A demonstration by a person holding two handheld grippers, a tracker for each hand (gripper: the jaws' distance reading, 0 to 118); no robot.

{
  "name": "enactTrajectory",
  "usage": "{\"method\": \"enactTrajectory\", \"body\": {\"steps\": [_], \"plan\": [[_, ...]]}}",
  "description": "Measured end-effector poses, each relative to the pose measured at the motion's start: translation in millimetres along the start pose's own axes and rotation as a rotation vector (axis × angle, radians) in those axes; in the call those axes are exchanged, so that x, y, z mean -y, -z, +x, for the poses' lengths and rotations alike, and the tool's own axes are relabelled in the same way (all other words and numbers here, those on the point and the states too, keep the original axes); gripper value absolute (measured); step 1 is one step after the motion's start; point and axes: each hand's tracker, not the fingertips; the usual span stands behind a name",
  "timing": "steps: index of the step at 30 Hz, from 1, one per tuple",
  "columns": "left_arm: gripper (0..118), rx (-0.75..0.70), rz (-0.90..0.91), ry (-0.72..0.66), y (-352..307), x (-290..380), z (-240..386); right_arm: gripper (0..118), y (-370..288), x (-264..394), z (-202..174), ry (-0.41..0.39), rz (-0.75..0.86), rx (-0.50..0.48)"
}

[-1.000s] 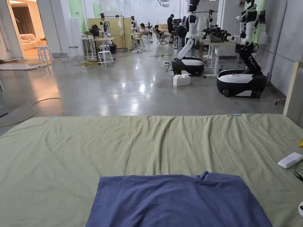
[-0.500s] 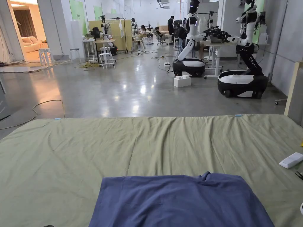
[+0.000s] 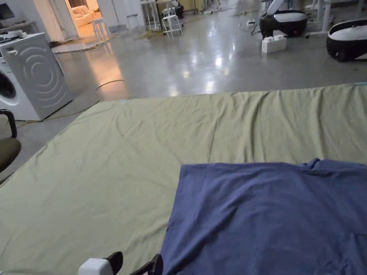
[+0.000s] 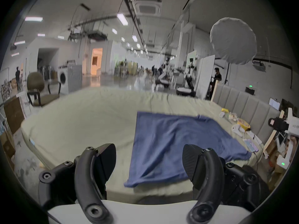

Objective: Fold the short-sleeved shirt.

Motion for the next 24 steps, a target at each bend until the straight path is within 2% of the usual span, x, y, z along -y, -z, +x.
{"method": "enactTrajectory", "body": {"steps": [3, 7, 11, 13, 15, 20, 22, 24], "plan": [[85, -0.019, -0.103, -0.025, 33.9, 33.8, -17.8, 0, 1.1, 4.0, 0.9, 0.006, -0.024, 0.001], [84, -0.013, -0.214, 0.019, 66.3, 66.3, -23.7, 0, 3.2, 6.9, 2.4, 0.001, -0.063, 0.009], [79, 0.012, -0.211, 0.006, 79.0, 70.2, -21.7, 0, 1.4, 7.0, 3.8, -0.002, -0.072, 0.018], [70, -0.003, -0.218, 0.01, 86.2, 68.0, -18.5, 0, 1.3, 7.2, 5.1, 0.002, -0.077, 0.026], [67, 0.007, -0.22, 0.024, 91.5, 65.2, -16.9, 0, 0.6, 7.4, 6.7, 0.008, -0.078, 0.031], [40, 0.02, -0.289, 0.153, 104.1, 65.2, -4.8, 0, 0.3, 10.9, 12.0, 0.024, -0.093, 0.047], [23, 0.036, -0.305, 0.151, 106.3, 60.9, -4.0, 0, 0.3, 13.5, 15.6, 0.036, -0.097, 0.054], [17, 0.036, -0.347, 0.157, 112.4, 58.7, 0.1, 0, 4.4, 16.4, 20.8, 0.058, -0.111, 0.062]]}}
